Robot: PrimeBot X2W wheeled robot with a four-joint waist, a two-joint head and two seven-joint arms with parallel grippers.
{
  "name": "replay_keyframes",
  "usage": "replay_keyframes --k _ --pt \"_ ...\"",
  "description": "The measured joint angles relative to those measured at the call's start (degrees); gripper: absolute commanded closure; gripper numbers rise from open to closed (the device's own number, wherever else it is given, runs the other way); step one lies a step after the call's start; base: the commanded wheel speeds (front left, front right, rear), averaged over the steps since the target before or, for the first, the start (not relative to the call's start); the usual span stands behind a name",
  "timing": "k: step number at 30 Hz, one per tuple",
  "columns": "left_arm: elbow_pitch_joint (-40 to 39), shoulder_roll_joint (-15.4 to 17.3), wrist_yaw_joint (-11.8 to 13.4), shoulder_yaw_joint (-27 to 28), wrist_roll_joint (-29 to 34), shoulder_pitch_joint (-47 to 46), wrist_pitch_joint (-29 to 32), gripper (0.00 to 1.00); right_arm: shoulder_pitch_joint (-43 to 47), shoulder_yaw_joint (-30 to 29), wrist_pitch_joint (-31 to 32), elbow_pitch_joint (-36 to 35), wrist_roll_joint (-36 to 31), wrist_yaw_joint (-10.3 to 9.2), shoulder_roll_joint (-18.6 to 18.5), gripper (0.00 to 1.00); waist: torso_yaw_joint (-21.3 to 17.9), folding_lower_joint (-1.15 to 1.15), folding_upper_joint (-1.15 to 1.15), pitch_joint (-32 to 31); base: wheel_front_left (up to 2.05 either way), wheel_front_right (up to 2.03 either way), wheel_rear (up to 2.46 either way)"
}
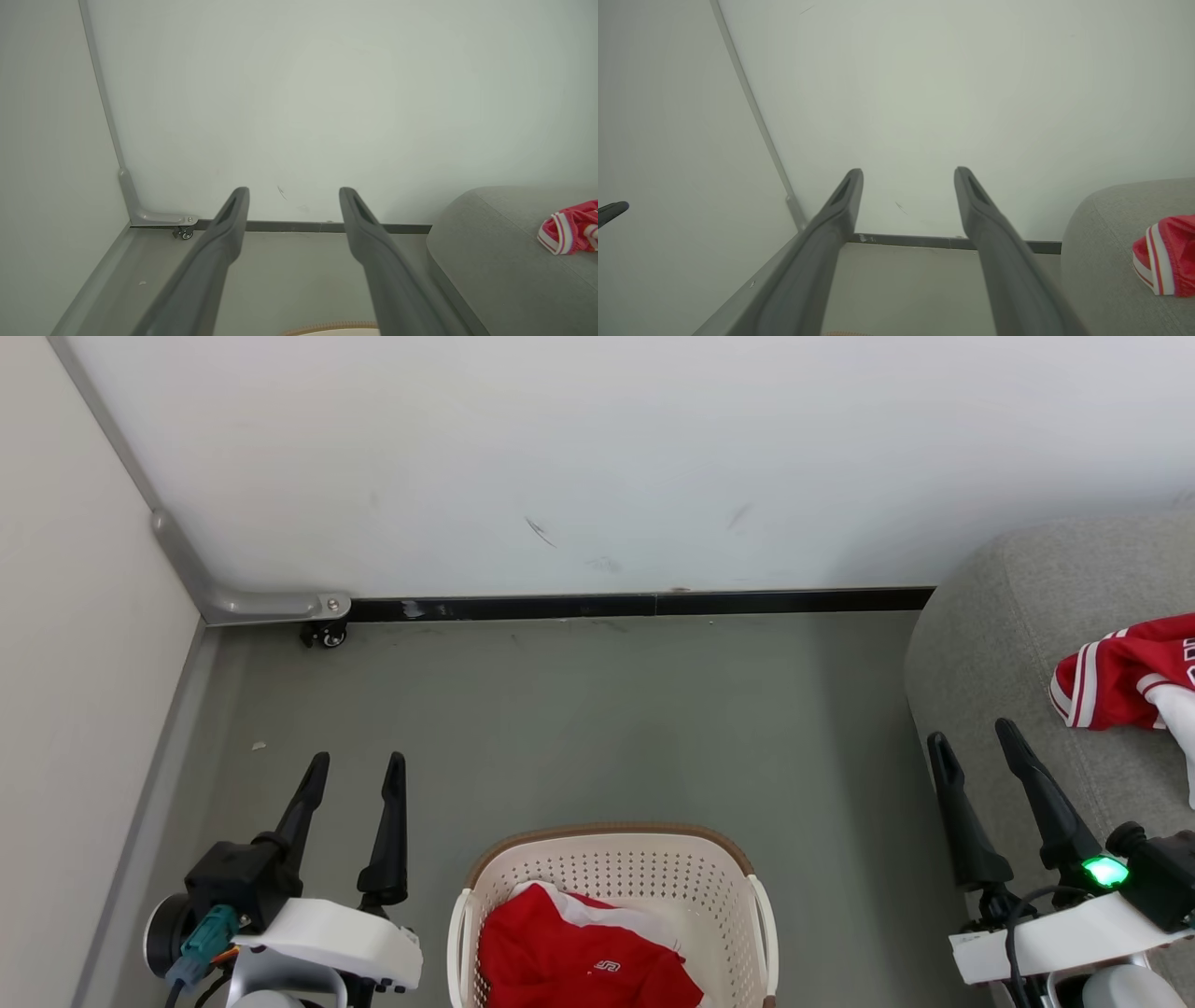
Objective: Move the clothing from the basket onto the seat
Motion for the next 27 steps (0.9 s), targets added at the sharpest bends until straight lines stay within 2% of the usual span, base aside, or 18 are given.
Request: replay_keyframes --k 20,27 --pt "-0.49 -2.60 -0.68 2.60 2.99 0.05 0.00 0.00 0.62 0.01 0.00 -1.46 -1.42 0.00 0.40 0.00 0.20 0.00 0.00 1.62 0.00 0.00 0.00" --pt "-0.11 -3.04 -1.69 3.18 4.10 0.06 -0.01 0.00 0.61 -0.34 0.00 -1.53 -1.42 0.00 0.46 0.00 0.18 0.00 0.00 1.81 0.00 0.00 0.00"
